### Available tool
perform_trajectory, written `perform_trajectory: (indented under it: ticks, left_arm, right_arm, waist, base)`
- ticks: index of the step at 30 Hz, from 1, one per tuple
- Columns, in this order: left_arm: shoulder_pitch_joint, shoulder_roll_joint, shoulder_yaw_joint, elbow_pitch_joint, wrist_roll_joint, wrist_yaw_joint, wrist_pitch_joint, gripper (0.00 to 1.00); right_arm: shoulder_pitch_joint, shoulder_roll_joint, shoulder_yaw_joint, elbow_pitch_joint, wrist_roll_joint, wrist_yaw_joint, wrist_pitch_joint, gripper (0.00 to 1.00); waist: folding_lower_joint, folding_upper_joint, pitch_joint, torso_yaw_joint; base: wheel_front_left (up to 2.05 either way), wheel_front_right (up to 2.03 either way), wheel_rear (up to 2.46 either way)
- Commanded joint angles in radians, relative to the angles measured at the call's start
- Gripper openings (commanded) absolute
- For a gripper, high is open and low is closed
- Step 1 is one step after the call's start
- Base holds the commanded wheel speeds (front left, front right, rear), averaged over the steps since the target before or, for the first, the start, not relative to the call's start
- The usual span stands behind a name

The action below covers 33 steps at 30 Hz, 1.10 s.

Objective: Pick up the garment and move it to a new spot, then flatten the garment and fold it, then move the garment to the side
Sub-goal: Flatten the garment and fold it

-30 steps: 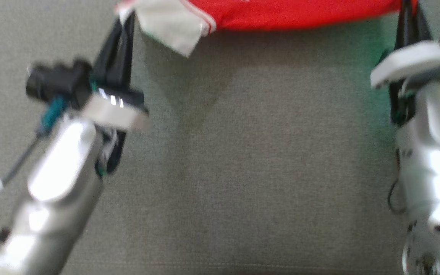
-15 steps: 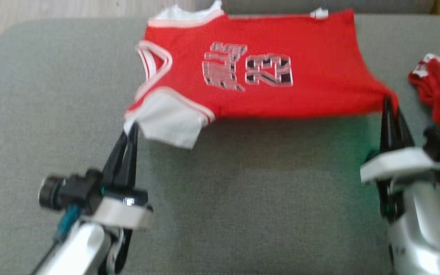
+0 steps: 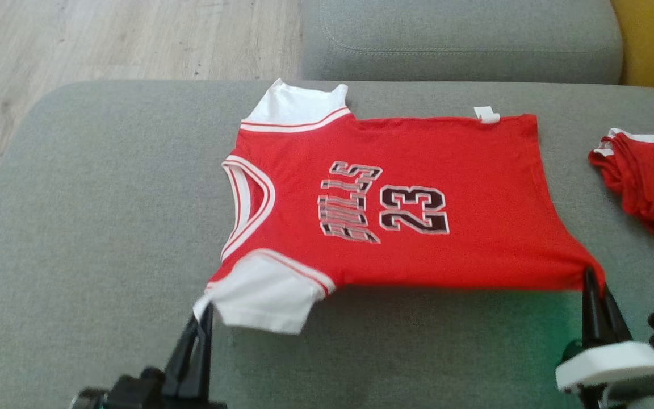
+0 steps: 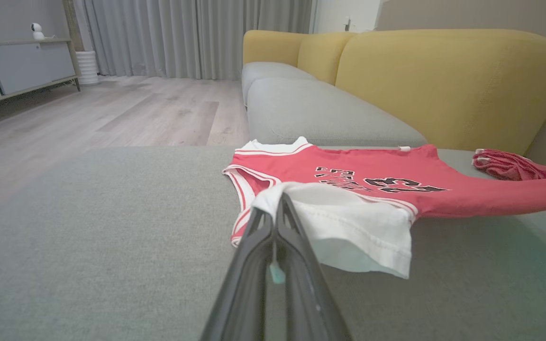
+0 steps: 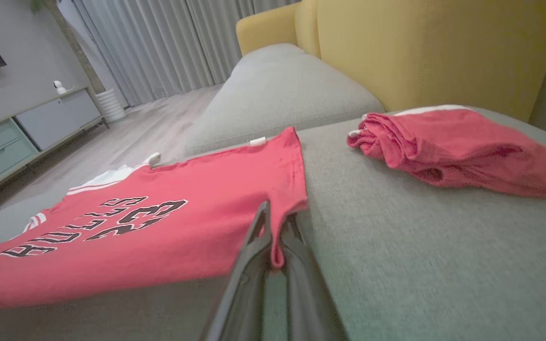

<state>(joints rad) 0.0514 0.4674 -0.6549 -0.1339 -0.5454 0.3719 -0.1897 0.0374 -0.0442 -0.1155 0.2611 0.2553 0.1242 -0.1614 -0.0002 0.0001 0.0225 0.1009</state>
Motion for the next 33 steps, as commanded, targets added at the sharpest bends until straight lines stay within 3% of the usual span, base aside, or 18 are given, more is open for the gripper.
perform_trajectory:
  ticks: [1, 8, 15, 27, 33]
  left_arm:
    - [-0.010, 0.029, 0.025, -0.054, 0.001, 0.018, 0.008, 0.00]
    - [-0.026, 0.027, -0.002, -0.040, 0.010, 0.012, 0.041, 0.00]
    - [-0.138, -0.004, -0.020, 0.052, 0.019, -0.037, 0.058, 0.00]
    - [-0.467, -0.043, -0.067, 0.298, 0.040, -0.207, 0.158, 0.00]
    - [-0.585, -0.049, -0.086, 0.382, 0.017, -0.285, 0.260, 0.00]
  right_arm:
    - [0.006, -0.006, 0.013, -0.058, 0.011, 0.007, 0.019, 0.00]
    - [0.033, -0.006, 0.006, -0.069, -0.006, 0.007, 0.089, 0.00]
    - [-0.030, -0.006, 0.012, -0.004, -0.014, 0.007, 0.147, 0.00]
    - [-0.268, -0.006, -0.005, 0.105, -0.105, 0.007, 0.315, 0.00]
    - [-0.366, -0.006, 0.019, 0.145, -0.165, 0.007, 0.471, 0.00]
  waist:
    - [0.0002, -0.0001, 0.000, 0.002]
    - [0.0002, -0.0001, 0.030, 0.002]
    - [0.0002, -0.0001, 0.061, 0.005]
    - [0.0002, -0.0001, 0.097, 0.002]
    - [0.0002, -0.0001, 0.099, -0.007]
  base:
    - [0.00, 0.00, 0.00]
    - [0.00, 0.00, 0.00]
    - [0.00, 0.00, 0.00]
    - [0.00, 0.00, 0.00]
    - [0.00, 0.00, 0.00]
